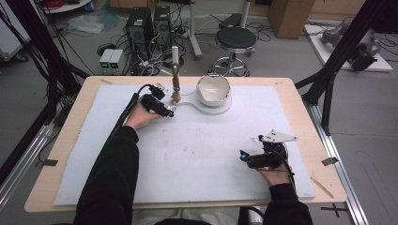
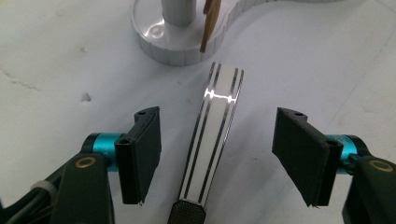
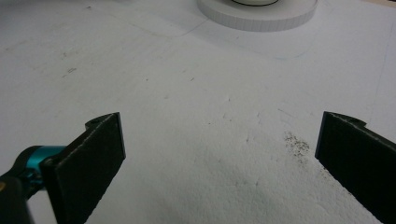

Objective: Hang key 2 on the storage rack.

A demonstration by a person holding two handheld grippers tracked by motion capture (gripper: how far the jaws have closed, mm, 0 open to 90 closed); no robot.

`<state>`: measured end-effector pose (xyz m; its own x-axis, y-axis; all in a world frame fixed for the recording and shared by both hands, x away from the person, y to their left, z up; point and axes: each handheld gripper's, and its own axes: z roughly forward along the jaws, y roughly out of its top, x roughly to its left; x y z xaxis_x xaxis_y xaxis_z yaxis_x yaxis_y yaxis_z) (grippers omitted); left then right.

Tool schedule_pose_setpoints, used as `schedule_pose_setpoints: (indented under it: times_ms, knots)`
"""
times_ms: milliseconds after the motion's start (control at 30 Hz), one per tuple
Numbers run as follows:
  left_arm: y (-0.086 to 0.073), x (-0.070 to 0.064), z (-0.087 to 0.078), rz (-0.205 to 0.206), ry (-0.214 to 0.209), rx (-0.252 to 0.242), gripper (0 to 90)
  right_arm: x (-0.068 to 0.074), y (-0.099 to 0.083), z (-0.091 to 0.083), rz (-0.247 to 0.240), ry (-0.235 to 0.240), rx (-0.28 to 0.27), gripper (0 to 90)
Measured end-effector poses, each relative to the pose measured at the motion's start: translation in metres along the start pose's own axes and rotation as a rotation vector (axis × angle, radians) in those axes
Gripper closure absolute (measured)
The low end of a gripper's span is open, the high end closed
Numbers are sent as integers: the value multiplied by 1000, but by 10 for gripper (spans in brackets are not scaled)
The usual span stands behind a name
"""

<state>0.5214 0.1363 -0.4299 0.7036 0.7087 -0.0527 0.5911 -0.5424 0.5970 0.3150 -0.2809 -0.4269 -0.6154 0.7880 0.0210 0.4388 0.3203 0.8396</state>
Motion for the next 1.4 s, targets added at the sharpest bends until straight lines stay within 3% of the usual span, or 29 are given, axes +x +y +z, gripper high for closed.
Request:
schedule_pose_setpoints:
  times_ms: [100,233,300,533,700,800,1000,1200,1400]
  knots:
    - [1,-1,0,0,25,-2,394,-1,0,0,-2,-2,-4,5]
    - [1,-1,-2,-4,51,-1,686,1,0,0,2,-2,4,5]
    - [0,-1,-3,9,58,7,734,1,1,0,-2,-4,0,5]
    - [0,4,-8,26,61,16,743,2,1,1,-2,0,4,6]
    - [1,10,-25,26,86,10,744,2,1,1,-8,-2,5,5]
    - [2,14,-40,23,116,-19,743,2,1,1,-7,-1,3,5]
    - [6,23,-74,19,226,-106,744,3,2,-1,-3,-5,-9,5]
    - [12,31,-94,-15,246,-177,744,3,3,-1,-2,1,-21,5]
    - [20,27,-106,-3,264,-234,744,4,3,-1,-4,4,-18,5]
